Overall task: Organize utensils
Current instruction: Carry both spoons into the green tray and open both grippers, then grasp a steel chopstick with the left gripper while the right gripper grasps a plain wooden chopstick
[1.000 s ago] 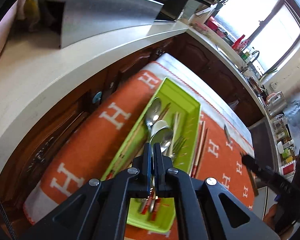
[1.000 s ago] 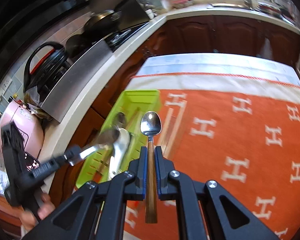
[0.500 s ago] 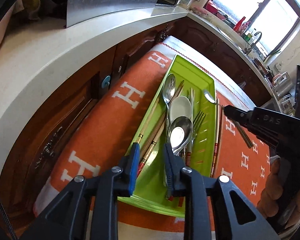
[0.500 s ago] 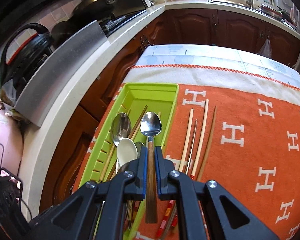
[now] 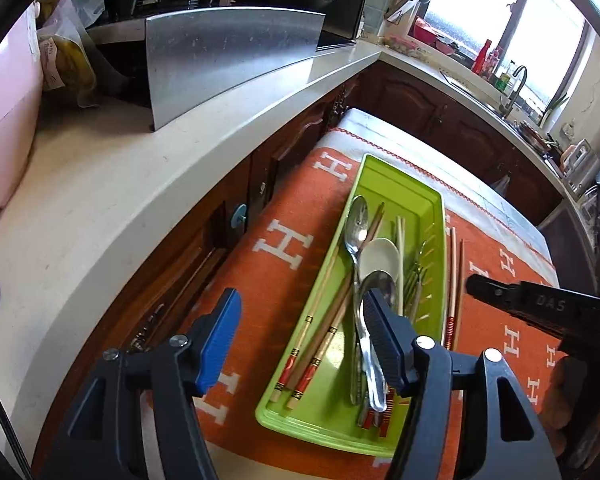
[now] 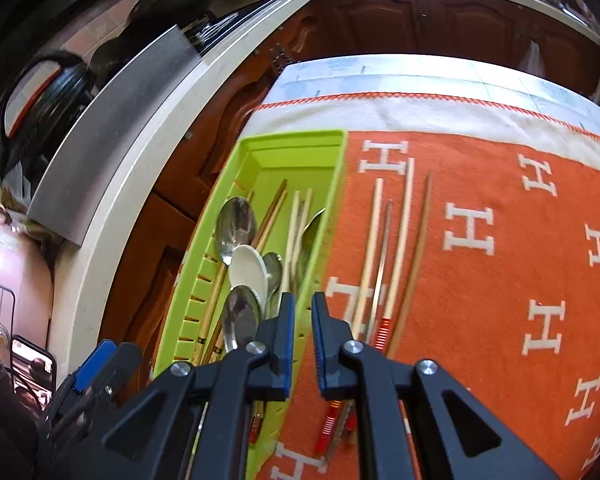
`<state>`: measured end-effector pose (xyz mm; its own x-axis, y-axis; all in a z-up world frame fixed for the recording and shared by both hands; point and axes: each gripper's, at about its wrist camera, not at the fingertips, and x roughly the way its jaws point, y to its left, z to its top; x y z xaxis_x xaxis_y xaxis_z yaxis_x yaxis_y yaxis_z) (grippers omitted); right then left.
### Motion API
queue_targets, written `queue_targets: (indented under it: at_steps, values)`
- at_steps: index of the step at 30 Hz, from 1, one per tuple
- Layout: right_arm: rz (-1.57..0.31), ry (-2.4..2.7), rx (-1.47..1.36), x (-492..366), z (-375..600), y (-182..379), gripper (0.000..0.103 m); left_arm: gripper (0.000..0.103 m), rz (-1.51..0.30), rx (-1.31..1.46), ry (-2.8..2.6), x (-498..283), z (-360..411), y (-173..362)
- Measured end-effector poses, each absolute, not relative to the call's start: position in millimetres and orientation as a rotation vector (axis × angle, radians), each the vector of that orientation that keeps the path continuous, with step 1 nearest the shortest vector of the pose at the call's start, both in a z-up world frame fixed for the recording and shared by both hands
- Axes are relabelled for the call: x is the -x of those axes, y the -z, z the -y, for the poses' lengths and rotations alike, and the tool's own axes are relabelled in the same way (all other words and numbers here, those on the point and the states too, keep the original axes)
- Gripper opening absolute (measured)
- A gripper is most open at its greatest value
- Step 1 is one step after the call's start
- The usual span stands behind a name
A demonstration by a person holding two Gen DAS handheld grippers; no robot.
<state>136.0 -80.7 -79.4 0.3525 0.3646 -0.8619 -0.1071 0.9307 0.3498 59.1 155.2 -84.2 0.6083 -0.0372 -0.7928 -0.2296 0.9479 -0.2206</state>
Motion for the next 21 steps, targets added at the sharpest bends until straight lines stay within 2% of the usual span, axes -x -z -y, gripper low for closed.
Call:
queue_targets:
  at_steps: [2, 10, 14, 21]
  values:
    - [-1.166, -0.292, -0.25, -137, 89, 78, 0.01, 0.067, -0.917, 0.297, -0.126, -59, -155, 85]
    - [-1.1, -0.227, -0.206, -137, 117, 69, 0.01, 0.07, -0.938, 0.244, -0.154, -63, -147, 87]
    - [-1.085, -0.202, -0.199, -137, 130, 68, 0.01, 0.081, -0.966, 0.218, -0.171, -71, -139, 87]
    - [-1.072, -0.205, -0.194, -135, 147, 73, 0.01, 0.082, -0.957, 0.17, -0.175, -83, -122, 82]
